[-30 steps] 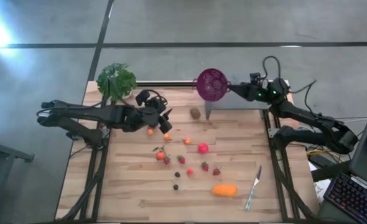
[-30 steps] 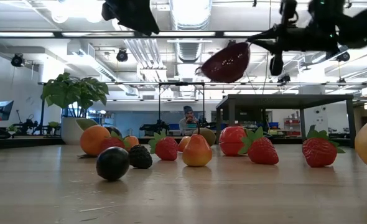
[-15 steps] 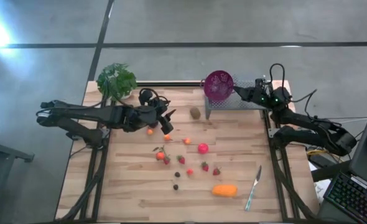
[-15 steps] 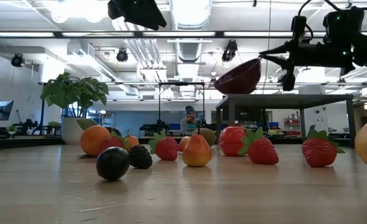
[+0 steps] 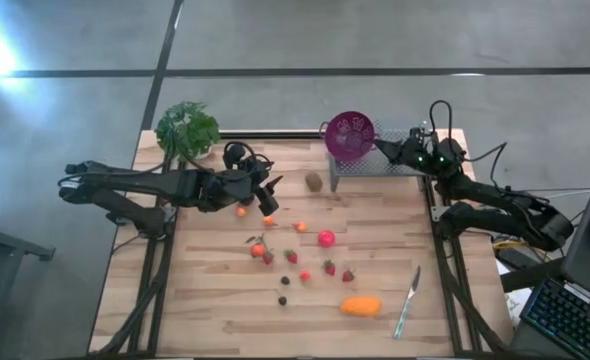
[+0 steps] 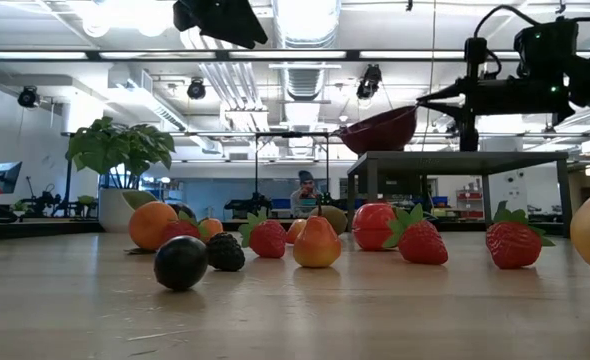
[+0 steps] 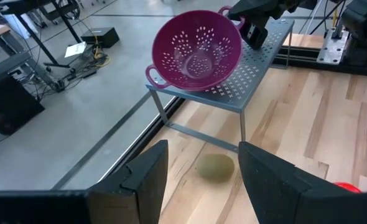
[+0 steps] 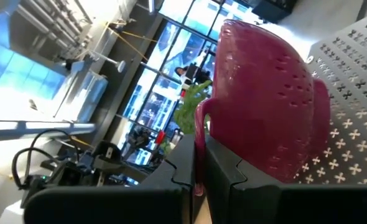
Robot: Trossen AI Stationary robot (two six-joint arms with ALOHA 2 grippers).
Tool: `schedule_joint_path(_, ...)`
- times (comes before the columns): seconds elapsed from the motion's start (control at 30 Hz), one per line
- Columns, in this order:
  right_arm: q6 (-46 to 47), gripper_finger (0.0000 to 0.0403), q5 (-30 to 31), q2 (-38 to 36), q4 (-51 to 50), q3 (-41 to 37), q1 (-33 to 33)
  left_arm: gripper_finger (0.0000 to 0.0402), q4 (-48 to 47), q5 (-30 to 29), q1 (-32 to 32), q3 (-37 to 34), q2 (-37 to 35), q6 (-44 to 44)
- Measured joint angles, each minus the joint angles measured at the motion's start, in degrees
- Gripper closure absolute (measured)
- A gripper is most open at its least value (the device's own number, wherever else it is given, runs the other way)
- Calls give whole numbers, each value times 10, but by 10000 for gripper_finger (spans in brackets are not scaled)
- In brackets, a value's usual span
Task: Pick & Place Fruit
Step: Put the violet strainer bowl on the shelf
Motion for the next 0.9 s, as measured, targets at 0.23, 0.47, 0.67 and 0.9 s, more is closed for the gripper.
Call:
schedule_joint_path(0.23,9,390,7,0,-9,0,-13,202,0,0,0,0,0,0)
schedule_joint_path(0.47,9,390,9,0,-14,2,-18,202,0,0,0,0,0,-1)
schedule_joint_path(0.67,8,390,13,1,-22,14,-19,202,0,0,0,0,0,-1)
schedule_joint_path(0.9,-2,382,26,0,-59,19,-19,202,-1,0,0,0,0,-1)
